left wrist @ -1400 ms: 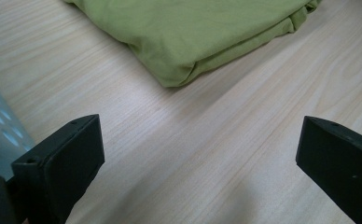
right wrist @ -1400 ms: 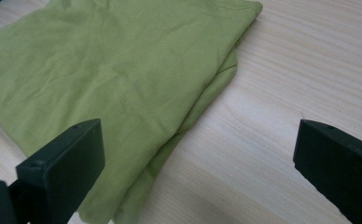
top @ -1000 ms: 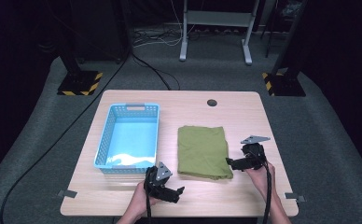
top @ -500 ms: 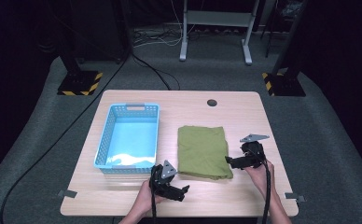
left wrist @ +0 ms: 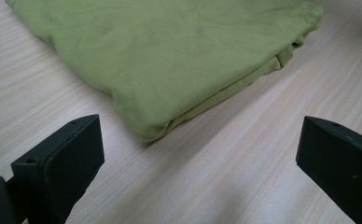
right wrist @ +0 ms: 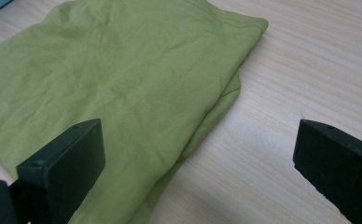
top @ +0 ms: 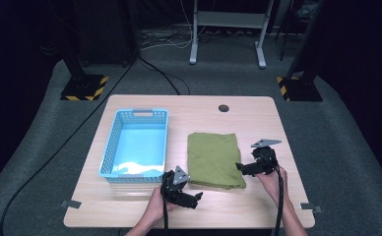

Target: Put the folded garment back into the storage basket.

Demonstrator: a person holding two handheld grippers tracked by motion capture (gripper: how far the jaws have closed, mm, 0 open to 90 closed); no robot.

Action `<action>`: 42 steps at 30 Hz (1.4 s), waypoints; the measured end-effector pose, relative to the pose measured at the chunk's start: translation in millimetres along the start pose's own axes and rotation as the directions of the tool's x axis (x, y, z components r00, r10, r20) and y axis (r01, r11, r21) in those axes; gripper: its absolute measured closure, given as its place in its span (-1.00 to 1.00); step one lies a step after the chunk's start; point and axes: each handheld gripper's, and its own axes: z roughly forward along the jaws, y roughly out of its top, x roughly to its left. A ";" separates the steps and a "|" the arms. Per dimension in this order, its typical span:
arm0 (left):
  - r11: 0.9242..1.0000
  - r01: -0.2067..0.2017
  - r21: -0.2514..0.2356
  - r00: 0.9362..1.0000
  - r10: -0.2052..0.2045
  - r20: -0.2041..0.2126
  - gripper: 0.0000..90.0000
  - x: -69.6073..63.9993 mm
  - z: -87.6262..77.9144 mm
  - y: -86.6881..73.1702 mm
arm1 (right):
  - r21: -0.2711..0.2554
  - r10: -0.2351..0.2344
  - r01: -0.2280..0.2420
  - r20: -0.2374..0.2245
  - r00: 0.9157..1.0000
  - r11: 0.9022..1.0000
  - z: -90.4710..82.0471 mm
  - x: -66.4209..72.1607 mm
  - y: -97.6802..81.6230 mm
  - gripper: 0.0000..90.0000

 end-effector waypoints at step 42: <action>0.999 0.024 0.047 0.999 -0.022 -0.034 -1.00 6.9 26.1 10.0 | 0.046 0.007 -0.006 -0.021 1.000 0.999 37.0 -7.2 28.5 -0.97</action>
